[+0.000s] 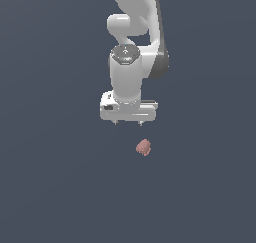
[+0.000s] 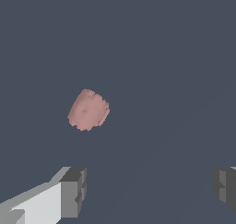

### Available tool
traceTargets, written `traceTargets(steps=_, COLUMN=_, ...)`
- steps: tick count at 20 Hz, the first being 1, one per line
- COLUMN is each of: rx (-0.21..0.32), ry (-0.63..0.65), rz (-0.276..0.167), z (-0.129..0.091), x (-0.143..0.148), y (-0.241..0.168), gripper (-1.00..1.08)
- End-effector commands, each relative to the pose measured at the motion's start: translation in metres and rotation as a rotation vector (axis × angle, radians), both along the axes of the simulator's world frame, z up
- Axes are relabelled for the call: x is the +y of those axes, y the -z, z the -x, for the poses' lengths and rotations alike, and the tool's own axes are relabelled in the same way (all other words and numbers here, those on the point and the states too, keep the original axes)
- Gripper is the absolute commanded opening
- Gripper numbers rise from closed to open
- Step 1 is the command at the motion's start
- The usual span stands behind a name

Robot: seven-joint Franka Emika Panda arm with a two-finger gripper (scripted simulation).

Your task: Pick up the object and move it to a goal position.

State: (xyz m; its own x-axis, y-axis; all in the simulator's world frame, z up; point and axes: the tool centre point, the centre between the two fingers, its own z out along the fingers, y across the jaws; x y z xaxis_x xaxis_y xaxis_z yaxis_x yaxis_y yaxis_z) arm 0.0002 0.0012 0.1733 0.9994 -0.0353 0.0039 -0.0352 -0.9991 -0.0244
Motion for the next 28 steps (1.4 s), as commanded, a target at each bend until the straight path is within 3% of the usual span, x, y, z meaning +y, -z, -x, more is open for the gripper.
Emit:
traceTargets(steps=1, rx=0.000, ry=0.000, rz=0.000, z=0.000, x=0.000, y=0.000, gripper=1.00)
traceTargets(steps=10, rx=0.041, ry=-0.070, rz=0.002, z=0.011, x=0.029, y=0.014, gripper=1.00)
traceTargets(steps=19, rx=0.040, ry=-0.087, rz=0.003, z=0.010, x=0.030, y=0.015, gripper=1.00)
traceTargets(steps=28, rx=0.035, ry=-0.215, rz=0.009, z=0.002, x=0.035, y=0.024, gripper=1.00)
